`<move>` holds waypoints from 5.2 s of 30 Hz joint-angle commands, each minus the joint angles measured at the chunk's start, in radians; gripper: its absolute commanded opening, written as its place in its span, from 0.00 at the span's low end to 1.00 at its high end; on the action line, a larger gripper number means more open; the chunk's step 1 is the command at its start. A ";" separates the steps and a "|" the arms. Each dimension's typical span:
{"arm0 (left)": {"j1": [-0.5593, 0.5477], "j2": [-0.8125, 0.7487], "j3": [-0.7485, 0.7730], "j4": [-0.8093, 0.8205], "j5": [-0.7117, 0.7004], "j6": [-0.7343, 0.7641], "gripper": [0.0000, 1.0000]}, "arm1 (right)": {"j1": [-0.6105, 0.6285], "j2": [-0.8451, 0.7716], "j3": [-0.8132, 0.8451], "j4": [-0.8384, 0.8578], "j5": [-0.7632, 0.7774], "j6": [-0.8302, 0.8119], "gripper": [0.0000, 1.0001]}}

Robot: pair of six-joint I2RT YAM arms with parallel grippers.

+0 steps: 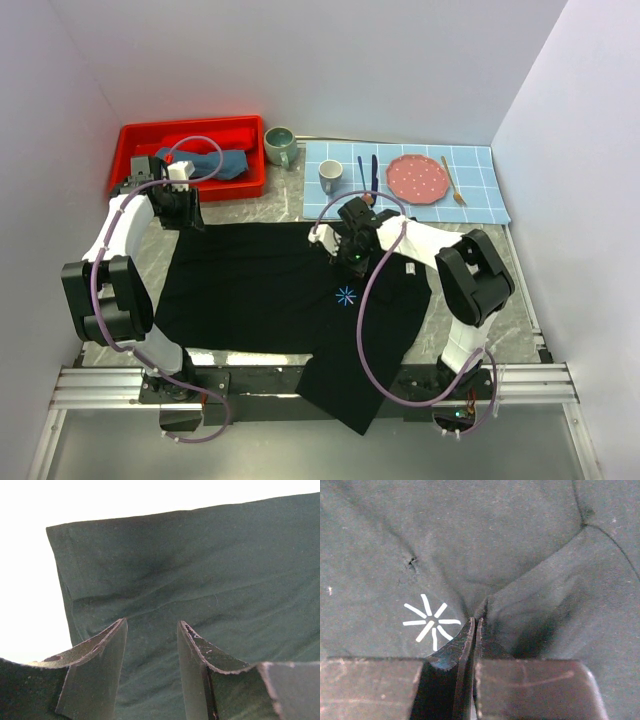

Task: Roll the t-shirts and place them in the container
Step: Fold the T-shirt at the center of the board.

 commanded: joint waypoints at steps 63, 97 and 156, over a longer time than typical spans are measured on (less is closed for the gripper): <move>-0.021 0.386 0.354 0.077 -0.178 0.161 0.57 | -0.645 0.326 0.569 -0.092 0.165 0.065 0.44; 0.005 0.546 0.364 0.080 -0.266 0.104 0.01 | -0.645 0.420 0.610 -0.228 -0.033 0.091 0.06; 0.016 0.334 0.397 0.169 -0.196 0.105 0.57 | -0.639 0.162 0.522 0.000 0.010 0.157 0.48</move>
